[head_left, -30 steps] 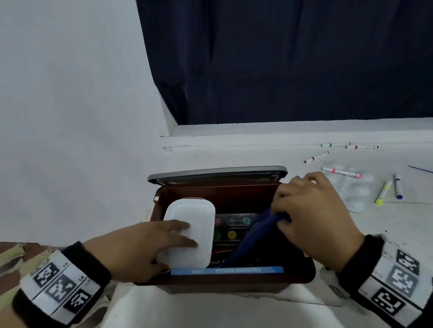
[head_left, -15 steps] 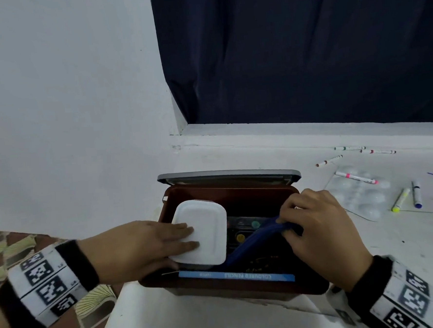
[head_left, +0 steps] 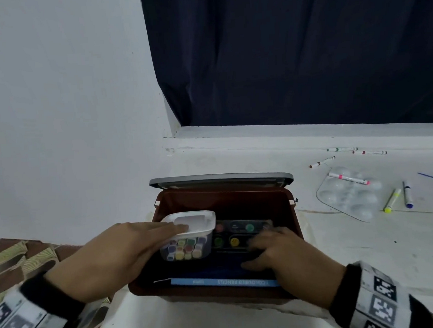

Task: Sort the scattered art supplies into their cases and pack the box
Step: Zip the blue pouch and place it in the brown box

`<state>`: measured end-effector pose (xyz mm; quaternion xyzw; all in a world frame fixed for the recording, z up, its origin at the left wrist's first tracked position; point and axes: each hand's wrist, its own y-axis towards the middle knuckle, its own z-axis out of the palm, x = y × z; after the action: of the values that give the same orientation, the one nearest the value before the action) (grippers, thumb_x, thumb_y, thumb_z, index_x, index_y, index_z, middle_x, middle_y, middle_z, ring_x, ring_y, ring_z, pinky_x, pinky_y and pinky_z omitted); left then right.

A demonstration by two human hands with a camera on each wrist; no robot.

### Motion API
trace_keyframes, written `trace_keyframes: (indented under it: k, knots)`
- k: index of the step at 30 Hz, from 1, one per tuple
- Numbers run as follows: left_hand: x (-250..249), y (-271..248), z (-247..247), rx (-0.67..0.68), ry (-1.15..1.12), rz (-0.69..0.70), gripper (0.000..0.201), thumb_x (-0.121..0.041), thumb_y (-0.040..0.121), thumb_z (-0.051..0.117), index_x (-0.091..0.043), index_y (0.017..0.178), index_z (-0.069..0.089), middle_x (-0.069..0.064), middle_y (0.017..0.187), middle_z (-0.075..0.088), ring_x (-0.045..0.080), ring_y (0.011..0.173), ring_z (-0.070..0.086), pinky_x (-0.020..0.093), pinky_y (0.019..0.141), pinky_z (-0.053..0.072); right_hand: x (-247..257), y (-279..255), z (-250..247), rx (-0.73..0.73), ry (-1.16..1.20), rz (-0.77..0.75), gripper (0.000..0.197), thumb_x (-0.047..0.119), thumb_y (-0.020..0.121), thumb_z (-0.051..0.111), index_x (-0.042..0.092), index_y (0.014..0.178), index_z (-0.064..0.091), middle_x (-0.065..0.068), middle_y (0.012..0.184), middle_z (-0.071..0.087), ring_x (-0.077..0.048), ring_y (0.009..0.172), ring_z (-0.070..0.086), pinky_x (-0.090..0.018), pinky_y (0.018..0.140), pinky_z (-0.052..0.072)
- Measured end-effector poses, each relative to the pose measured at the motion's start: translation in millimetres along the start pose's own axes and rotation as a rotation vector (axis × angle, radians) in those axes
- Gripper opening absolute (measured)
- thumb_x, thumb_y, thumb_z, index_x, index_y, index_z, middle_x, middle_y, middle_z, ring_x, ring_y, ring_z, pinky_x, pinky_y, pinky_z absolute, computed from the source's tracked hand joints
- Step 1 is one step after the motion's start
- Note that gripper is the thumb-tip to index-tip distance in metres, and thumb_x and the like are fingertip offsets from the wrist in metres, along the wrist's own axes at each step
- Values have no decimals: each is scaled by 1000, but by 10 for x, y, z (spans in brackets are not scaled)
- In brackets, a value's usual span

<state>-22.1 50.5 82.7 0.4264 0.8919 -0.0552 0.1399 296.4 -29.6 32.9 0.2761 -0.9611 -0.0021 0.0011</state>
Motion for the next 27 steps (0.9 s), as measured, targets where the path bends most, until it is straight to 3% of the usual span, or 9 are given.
trace_keyframes:
  k: [2, 6, 10, 13, 16, 19, 21, 24, 27]
  knots:
    - [-39, -30, 27, 15, 3, -10, 51, -52, 94, 20, -65, 142, 31, -42, 142, 39, -18, 129, 40, 1, 103, 30, -26, -6, -35, 131, 10, 35, 52, 15, 82, 47, 42, 123, 64, -2, 121, 59, -30, 115, 50, -40, 79, 38]
    - [-87, -145, 167, 42, 90, -17, 47, -55, 96, 22, -70, 141, 23, -32, 149, 40, -10, 135, 41, 23, 109, 43, 53, 46, -141, 100, -46, -11, 36, 23, 90, 47, 35, 110, 74, -1, 110, 57, -26, 108, 50, -35, 75, 22]
    - [-112, -163, 218, 37, 111, -52, 46, -50, 98, 31, -63, 143, 32, -29, 147, 45, -10, 133, 44, 20, 102, 48, 100, 145, -155, 133, -117, -25, 20, 23, 90, 57, 20, 91, 76, -7, 106, 59, -32, 106, 52, -46, 79, 36]
    - [-148, -166, 246, 87, 154, -30, 51, -39, 94, 50, -54, 142, 41, -26, 143, 52, -5, 125, 54, 20, 91, 55, 90, 202, -167, 229, -130, -37, 22, 18, 94, 56, 23, 106, 73, -6, 118, 53, -29, 114, 43, -50, 88, 35]
    - [-199, -124, 276, 115, 255, -49, 72, -20, 64, 78, -46, 127, 57, -25, 125, 65, -4, 101, 68, 16, 71, 58, 16, 198, -229, 442, 130, 8, 48, 5, 86, 47, 29, 123, 68, -1, 121, 62, -24, 109, 54, -42, 96, 45]
    - [-296, -44, 288, 47, 327, -40, 43, -24, 67, 62, -43, 105, 63, -24, 97, 70, -3, 78, 70, 18, 53, 57, -52, 146, -349, 456, 396, 107, 48, 6, 90, 39, 24, 122, 70, 5, 125, 66, -14, 107, 61, -27, 97, 47]
    - [-389, 30, 279, 6, 322, -45, 31, -28, 79, 43, -38, 95, 67, -21, 96, 71, 0, 84, 71, 21, 60, 59, -90, 64, -426, 365, 456, 151, 41, 12, 96, 37, 23, 114, 73, 11, 121, 67, -5, 105, 59, -24, 99, 44]
    - [-534, 137, 345, -3, 289, -88, 46, -44, 92, 17, -31, 98, 61, -14, 94, 67, 9, 83, 67, 32, 74, 58, -42, -63, -392, 316, 294, 91, 39, 20, 102, 35, 21, 115, 71, 11, 120, 67, -10, 99, 59, -29, 94, 45]
    - [-654, 165, 487, 47, 284, -153, 73, -66, 91, -11, -36, 108, 53, -13, 98, 60, 9, 82, 61, 32, 71, 52, 131, -153, -223, 234, 145, 62, 41, 33, 100, 27, 25, 114, 65, 5, 106, 68, -20, 82, 60, -41, 78, 51]
